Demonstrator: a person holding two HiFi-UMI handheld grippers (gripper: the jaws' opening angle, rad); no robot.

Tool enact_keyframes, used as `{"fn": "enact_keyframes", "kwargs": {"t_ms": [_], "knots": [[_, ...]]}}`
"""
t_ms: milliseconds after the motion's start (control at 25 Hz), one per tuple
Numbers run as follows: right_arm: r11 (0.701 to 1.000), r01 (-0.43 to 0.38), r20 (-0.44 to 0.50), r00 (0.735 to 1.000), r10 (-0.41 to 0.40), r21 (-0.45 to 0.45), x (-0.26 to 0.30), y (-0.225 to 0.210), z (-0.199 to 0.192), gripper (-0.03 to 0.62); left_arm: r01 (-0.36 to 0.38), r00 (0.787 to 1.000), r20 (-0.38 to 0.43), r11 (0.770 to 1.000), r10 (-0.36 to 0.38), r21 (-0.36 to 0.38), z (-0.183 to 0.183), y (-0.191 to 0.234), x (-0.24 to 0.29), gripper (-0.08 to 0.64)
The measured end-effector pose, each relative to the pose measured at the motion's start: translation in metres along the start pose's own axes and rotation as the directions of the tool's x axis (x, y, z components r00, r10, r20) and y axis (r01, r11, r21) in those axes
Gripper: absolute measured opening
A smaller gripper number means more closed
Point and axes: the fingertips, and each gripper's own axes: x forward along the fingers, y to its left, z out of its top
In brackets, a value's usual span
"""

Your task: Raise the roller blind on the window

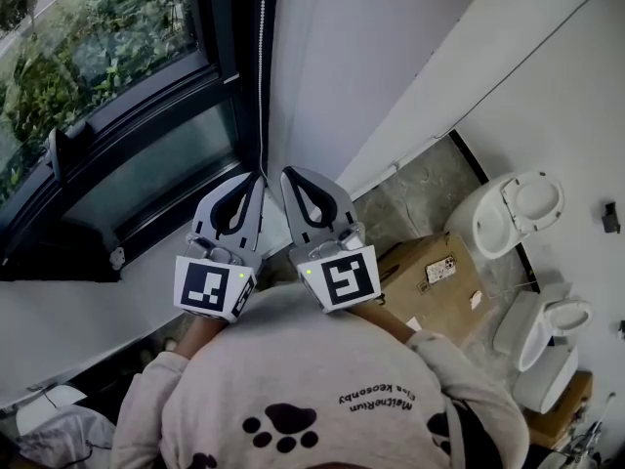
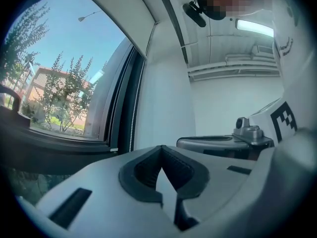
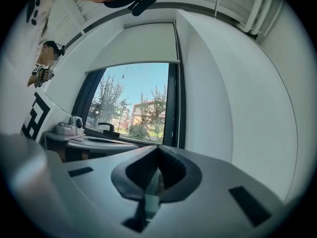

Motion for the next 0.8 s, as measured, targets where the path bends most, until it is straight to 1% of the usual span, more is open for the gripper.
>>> {"fn": "enact_keyframes", "kwargs": {"t_ms": [280,800], "knots": [[1.0,-0.002,0.004,1.0,0.002,0.006,-0.007,0.002,0.002,0.009,-0.008,1.0,-0.008,1.0,0.008,-0.004,-0.003,-0.004,-0.005,0.006],[1.0,-0.006,0.028,1.0,0.005,0.018,-0.015,0.001,-0.001,0.009,-0.014,1.0,0.019,1.0,0.014,-0.002,-0.006,-0.015,-0.007,0.006]]}}
